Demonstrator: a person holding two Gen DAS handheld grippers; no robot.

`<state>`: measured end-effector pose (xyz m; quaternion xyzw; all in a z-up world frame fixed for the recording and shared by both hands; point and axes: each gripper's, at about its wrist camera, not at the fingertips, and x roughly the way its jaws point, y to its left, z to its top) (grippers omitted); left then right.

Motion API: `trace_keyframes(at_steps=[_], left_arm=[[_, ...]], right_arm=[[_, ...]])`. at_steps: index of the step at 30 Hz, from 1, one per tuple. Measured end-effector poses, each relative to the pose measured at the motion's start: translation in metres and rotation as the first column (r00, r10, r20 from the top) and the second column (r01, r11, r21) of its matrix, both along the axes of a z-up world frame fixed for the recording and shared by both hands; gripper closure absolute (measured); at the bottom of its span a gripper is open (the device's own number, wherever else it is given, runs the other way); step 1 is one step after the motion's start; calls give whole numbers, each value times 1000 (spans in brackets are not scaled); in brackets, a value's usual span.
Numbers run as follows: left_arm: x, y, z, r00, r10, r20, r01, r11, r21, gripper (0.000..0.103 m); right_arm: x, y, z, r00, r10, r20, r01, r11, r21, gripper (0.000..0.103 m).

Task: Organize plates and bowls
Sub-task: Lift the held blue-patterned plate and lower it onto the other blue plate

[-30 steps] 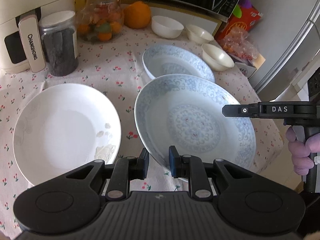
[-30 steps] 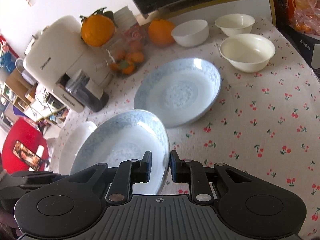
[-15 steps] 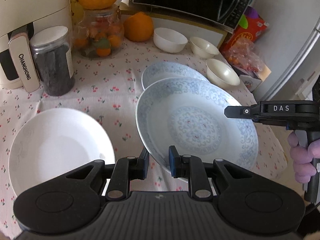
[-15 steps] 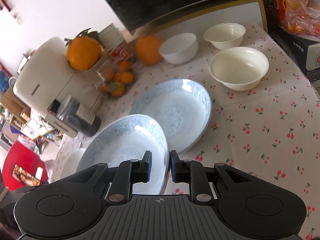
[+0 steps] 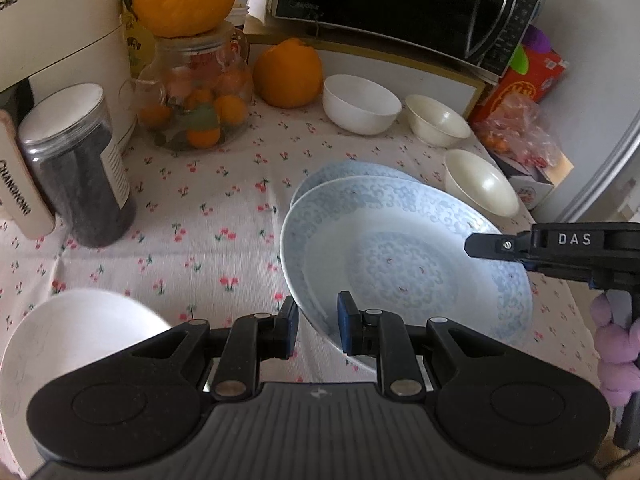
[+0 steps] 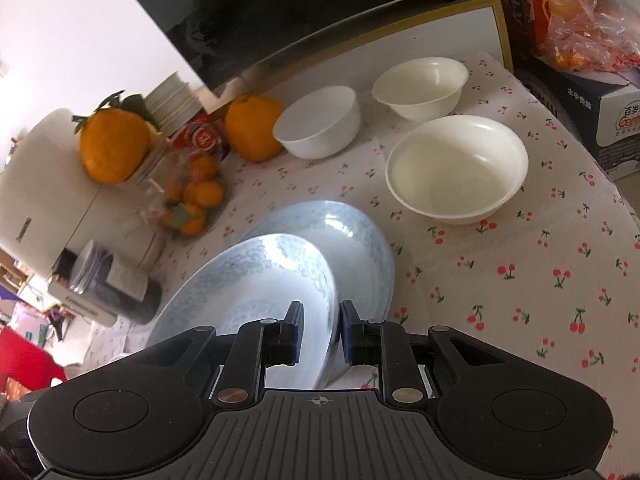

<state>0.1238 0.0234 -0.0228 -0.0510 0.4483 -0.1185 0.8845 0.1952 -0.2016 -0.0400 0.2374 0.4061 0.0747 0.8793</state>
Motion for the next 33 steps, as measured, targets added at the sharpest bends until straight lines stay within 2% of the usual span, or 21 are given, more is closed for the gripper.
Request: trace_keyframes(at_steps=[15,23,27,33], left_arm=[[21,-17,-14,998,9,59,-16,994,111,85],[28,-27,-20,997,4,71,-14,990,141,85],[29,-30,-23,997,0,83,-14,987,162,85],[26,-40,-26,993,-35,114,6,970,244,84]], right_arm=[[23,1,-16,999,-43,-15,42,997,-58,83],[25,-3,-18,997,-73,-13,72,994,-77,83],[24,-1,-16,998,-67,4,67,992,-107,83],[23,4,-13,998,-50,30,54,982,-179,83]])
